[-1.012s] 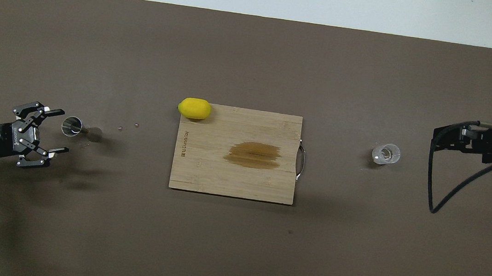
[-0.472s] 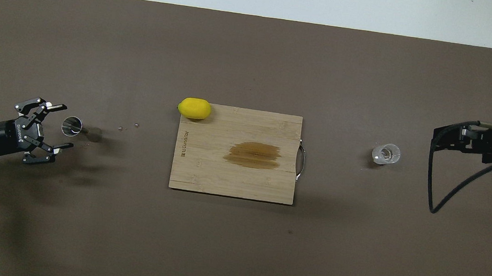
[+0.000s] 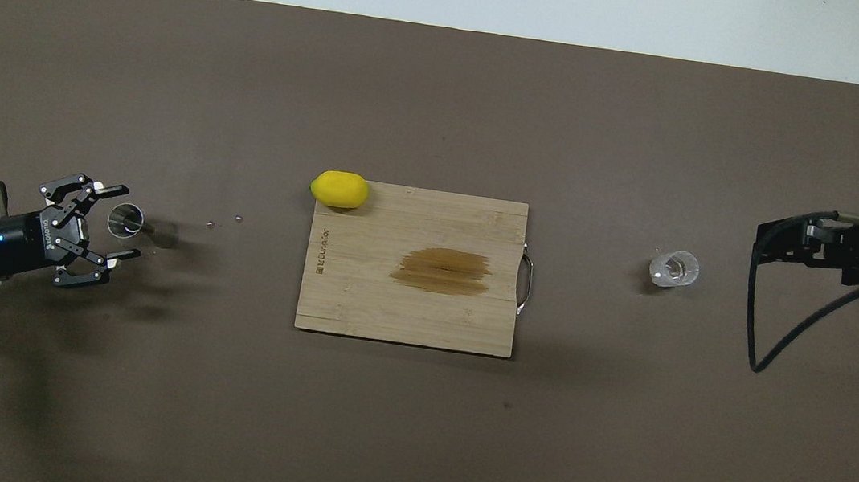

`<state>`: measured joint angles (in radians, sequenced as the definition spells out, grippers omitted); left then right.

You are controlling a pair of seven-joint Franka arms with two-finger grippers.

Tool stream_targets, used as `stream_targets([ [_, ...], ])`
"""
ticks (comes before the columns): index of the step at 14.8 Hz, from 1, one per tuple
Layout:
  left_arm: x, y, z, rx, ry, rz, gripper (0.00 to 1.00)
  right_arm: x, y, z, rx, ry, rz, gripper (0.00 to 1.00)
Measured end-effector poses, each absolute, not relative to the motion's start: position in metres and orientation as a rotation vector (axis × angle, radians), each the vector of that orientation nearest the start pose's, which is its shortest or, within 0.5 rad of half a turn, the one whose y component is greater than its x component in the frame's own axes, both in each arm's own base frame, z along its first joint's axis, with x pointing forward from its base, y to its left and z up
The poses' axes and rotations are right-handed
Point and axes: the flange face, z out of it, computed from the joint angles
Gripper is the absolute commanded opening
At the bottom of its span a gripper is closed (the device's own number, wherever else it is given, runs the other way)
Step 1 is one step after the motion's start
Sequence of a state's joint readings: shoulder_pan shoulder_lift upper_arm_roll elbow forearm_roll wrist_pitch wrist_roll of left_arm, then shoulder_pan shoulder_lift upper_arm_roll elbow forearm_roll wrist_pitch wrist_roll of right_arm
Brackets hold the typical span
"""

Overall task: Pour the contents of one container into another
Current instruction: 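Lift the dark cup with the left gripper toward the cutting board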

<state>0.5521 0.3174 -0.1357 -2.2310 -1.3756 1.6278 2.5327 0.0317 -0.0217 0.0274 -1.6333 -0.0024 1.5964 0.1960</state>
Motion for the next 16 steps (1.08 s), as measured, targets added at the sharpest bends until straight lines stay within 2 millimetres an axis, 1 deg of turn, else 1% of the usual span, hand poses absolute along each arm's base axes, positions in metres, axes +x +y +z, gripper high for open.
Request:
stream_targets([
  [2, 0.495, 0.11, 0.252, 1.525, -1.117, 1.345, 0.67, 0.548, 0.032, 0.609, -3.139, 0.215, 0.023, 1.0],
  [3, 0.495, 0.11, 0.251, 1.527, -1.117, 1.345, 0.63, 0.548, 0.032, 0.609, -3.139, 0.215, 0.023, 1.0],
  [6, 0.496, 0.111, 0.251, 1.534, -1.115, 1.349, 0.58, 0.548, 0.032, 0.609, -3.139, 0.215, 0.023, 1.0],
  [8, 0.497, 0.111, 0.252, 1.536, -1.105, 1.361, 0.48, 0.548, 0.032, 0.609, -3.139, 0.215, 0.023, 1.0],
  [13, 0.5, 0.112, 0.255, 1.538, -1.101, 1.376, 0.46, 0.548, 0.032, 0.609, -3.139, 0.215, 0.023, 1.0],
  [15, 0.506, 0.107, 0.259, 1.528, -1.102, 1.391, 0.37, 0.548, 0.032, 0.609, -3.139, 0.215, 0.023, 1.0],
  [16, 0.509, 0.103, 0.261, 1.52, -1.108, 1.394, 0.35, 0.548, 0.032, 0.609, -3.139, 0.215, 0.023, 1.0],
])
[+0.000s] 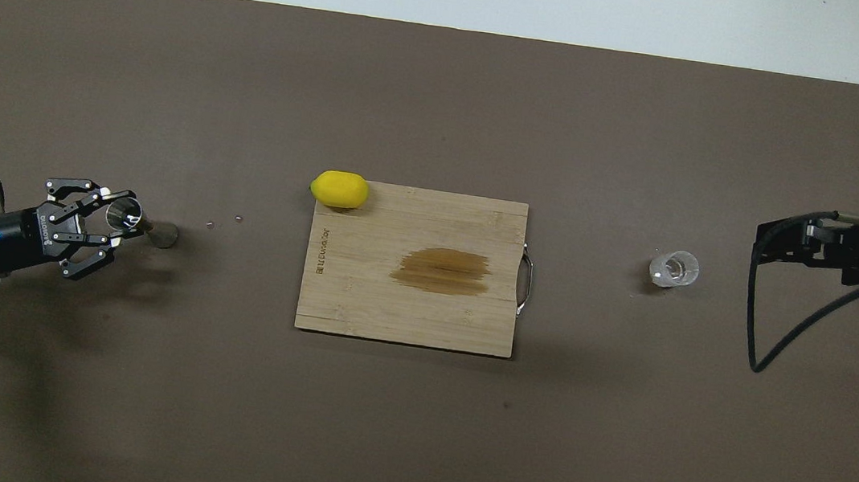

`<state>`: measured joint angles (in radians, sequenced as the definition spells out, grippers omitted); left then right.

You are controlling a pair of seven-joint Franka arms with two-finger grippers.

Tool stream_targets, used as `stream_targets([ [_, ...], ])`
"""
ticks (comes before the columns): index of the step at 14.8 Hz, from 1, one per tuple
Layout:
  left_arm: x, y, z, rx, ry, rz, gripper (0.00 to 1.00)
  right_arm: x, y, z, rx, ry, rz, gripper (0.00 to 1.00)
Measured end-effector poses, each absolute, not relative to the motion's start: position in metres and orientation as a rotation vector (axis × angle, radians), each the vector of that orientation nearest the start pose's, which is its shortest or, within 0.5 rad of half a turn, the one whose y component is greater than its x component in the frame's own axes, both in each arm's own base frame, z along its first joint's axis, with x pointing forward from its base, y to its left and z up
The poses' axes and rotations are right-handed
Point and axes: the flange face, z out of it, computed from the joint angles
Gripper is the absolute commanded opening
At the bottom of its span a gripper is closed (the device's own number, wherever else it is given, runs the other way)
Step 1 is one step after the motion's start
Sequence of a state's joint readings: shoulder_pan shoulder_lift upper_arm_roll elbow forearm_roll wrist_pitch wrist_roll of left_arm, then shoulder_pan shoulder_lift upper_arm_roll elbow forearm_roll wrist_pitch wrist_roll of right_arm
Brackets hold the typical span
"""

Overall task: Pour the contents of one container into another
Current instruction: 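Lift the dark cup with the left gripper toward the cutting board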

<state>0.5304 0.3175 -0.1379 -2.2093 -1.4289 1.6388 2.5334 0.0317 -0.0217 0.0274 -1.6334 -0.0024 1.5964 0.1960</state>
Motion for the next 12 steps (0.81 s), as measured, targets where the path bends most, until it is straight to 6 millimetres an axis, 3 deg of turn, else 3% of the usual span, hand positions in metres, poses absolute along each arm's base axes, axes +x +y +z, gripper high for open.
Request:
stream_targets([
  [5, 0.517, 0.074, 0.268, 1.444, -1.135, 1.376, 0.37, 0.548, 0.032, 0.609, -3.139, 0.215, 0.023, 1.0],
  [12, 0.531, -0.033, 0.283, 1.266, -1.17, 1.292, 0.36, 0.548, 0.032, 0.609, -3.139, 0.215, 0.023, 1.0],
])
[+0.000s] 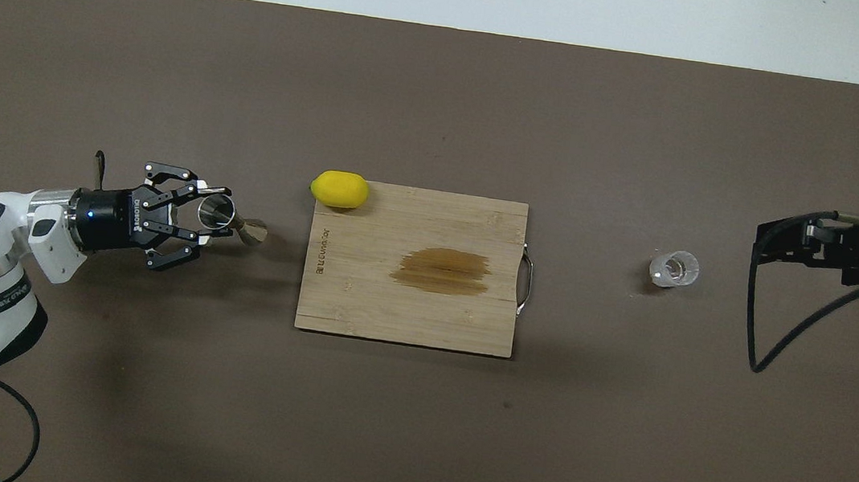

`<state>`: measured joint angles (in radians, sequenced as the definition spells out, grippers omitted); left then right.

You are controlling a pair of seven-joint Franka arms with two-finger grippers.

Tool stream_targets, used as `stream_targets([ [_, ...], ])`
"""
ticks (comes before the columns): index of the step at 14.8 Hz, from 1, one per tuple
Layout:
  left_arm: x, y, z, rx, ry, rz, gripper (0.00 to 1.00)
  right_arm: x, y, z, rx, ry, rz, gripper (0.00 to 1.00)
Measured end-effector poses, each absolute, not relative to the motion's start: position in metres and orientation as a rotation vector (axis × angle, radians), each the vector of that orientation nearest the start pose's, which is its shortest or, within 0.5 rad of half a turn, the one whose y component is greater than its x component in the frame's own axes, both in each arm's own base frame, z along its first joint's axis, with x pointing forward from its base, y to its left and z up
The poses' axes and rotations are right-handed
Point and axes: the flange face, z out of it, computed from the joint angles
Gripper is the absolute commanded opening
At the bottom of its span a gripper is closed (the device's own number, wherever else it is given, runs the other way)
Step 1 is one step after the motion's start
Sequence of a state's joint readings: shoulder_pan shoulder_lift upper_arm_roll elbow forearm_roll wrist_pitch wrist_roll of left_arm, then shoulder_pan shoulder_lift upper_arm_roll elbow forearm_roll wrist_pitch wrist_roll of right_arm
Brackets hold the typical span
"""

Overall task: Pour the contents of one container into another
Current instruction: 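Lift the dark cup with the left gripper toward the cutting board, then lower the dark cup onto the cutting board with the left gripper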

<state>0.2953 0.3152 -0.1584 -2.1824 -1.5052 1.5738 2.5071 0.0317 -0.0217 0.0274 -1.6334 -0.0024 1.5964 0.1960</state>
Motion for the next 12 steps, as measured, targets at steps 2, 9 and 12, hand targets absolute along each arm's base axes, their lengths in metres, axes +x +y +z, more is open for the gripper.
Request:
stream_targets([
  [2, 0.531, -0.061, 0.29, 1.229, -1.191, 1.264, 0.36, 0.548, 0.032, 0.609, -3.139, 0.215, 0.023, 1.0],
  [9, 0.514, -0.153, 0.298, 1.265, -1.181, 1.231, 0.38, 0.548, 0.032, 0.609, -3.139, 0.215, 0.023, 1.0],
  [12, 0.503, -0.199, 0.29, 1.322, -1.113, 1.241, 0.38, 0.548, 0.032, 0.609, -3.139, 0.215, 0.023, 1.0],
])
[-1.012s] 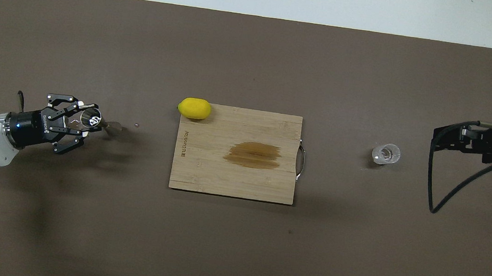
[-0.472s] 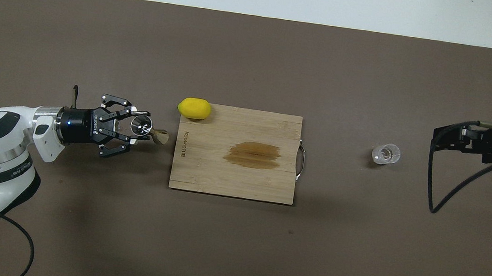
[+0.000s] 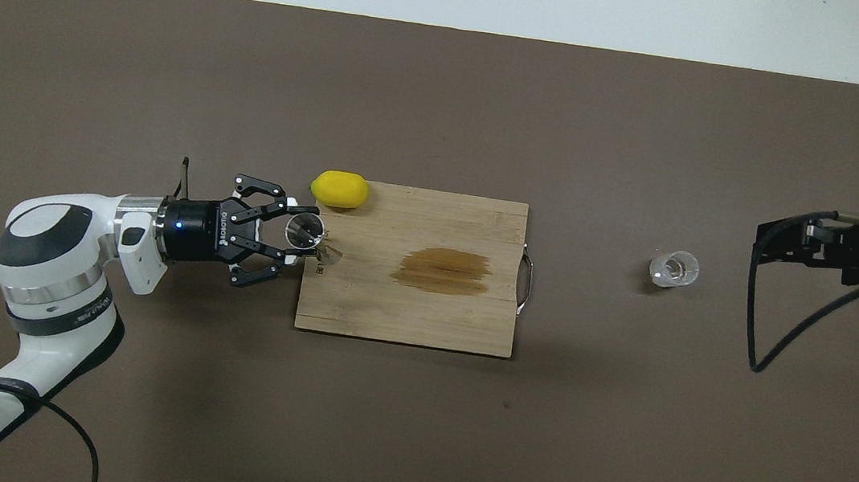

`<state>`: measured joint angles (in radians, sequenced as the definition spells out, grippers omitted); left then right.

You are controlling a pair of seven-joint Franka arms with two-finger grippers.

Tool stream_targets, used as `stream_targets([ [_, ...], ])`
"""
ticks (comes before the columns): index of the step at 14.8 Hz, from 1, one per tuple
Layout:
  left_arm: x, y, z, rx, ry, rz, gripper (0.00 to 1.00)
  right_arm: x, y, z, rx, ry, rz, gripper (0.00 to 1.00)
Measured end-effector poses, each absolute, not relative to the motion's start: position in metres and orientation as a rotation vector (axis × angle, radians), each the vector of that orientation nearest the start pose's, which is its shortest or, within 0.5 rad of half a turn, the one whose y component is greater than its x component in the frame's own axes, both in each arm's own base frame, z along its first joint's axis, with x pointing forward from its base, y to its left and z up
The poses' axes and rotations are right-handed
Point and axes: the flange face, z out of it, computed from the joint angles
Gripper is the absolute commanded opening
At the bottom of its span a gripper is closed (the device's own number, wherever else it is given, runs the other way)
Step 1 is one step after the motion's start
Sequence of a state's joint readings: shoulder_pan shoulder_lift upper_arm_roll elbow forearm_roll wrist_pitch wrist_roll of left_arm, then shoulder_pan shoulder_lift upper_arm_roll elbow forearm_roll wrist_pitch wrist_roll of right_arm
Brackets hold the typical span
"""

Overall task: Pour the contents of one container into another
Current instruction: 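Lower the dark cup onto the cutting board with the left gripper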

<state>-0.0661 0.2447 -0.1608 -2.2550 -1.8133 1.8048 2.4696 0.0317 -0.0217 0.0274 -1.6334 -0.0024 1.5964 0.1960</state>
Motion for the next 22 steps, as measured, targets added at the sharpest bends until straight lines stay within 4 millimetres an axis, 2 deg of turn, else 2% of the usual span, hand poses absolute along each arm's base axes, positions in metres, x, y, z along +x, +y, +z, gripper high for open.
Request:
stream_targets([
  [6, 0.479, -0.277, 0.286, 1.418, -1.001, 1.281, 0.39, 0.548, 0.032, 0.609, -3.139, 0.215, 0.023, 1.0],
  [9, 0.465, -0.304, 0.281, 1.471, -0.996, 1.31, 0.41, 0.548, 0.032, 0.609, -3.139, 0.215, 0.023, 1.0],
  [13, 0.453, -0.322, 0.277, 1.512, -1.034, 1.383, 0.41, 0.548, 0.032, 0.609, -3.139, 0.215, 0.023, 1.0],
  [19, 0.448, -0.324, 0.272, 1.551, -1.077, 1.405, 0.41, 0.549, 0.025, 0.609, -3.137, 0.237, 0.023, 1.0],
  [22, 0.442, -0.337, 0.275, 1.543, -1.074, 1.426, 0.41, 0.549, 0.025, 0.609, -3.137, 0.236, 0.022, 1.0],
])
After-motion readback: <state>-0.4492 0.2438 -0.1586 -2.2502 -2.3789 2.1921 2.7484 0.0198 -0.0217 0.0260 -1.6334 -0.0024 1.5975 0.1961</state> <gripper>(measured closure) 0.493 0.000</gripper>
